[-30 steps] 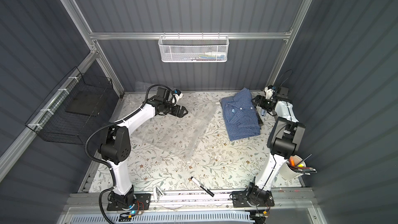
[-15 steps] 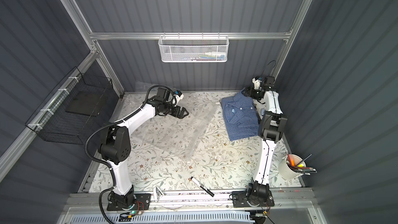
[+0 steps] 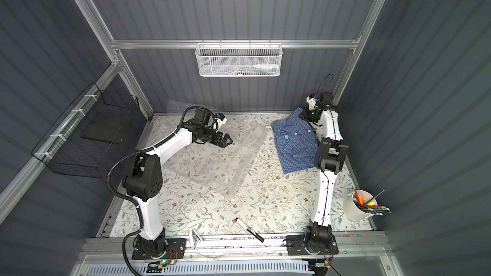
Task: Take the shirt out of the vacuum bag
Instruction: Adjust the shirt at the center of the board.
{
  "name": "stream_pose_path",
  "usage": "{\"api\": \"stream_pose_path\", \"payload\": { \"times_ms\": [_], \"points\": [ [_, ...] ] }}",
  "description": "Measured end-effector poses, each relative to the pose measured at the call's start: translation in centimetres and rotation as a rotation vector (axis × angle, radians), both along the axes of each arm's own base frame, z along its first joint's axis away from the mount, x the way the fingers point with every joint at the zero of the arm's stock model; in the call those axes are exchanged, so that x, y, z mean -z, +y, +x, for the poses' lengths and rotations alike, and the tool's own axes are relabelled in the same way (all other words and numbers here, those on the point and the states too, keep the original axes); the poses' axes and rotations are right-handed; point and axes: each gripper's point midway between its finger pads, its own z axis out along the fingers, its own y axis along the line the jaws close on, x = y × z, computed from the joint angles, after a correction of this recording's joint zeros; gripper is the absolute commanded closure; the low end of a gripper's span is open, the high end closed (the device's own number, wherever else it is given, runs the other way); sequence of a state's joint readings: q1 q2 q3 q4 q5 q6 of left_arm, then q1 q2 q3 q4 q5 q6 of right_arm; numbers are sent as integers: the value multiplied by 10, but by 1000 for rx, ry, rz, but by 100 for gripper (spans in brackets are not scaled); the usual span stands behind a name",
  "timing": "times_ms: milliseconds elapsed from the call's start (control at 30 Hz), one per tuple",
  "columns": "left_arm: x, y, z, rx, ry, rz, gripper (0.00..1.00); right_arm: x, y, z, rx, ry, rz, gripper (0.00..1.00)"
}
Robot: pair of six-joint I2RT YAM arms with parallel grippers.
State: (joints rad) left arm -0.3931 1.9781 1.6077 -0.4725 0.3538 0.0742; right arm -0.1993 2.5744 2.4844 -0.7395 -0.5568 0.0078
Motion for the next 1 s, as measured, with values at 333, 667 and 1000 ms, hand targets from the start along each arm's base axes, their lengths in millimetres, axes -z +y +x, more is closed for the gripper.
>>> {"api": "stream_pose_path", "payload": {
  "times_ms": [333,667,1000],
  "points": [
    [0,4,2,-7,1,-5,2,-85,26,-1,-67,-185,69,96],
    [5,5,3,-7,13,-4,2,-64,-34,35,92,-228,-59,1],
    [6,5,2,-7,20,-1,2,33,-58,14,215,35,-130,1]
  ]
}}
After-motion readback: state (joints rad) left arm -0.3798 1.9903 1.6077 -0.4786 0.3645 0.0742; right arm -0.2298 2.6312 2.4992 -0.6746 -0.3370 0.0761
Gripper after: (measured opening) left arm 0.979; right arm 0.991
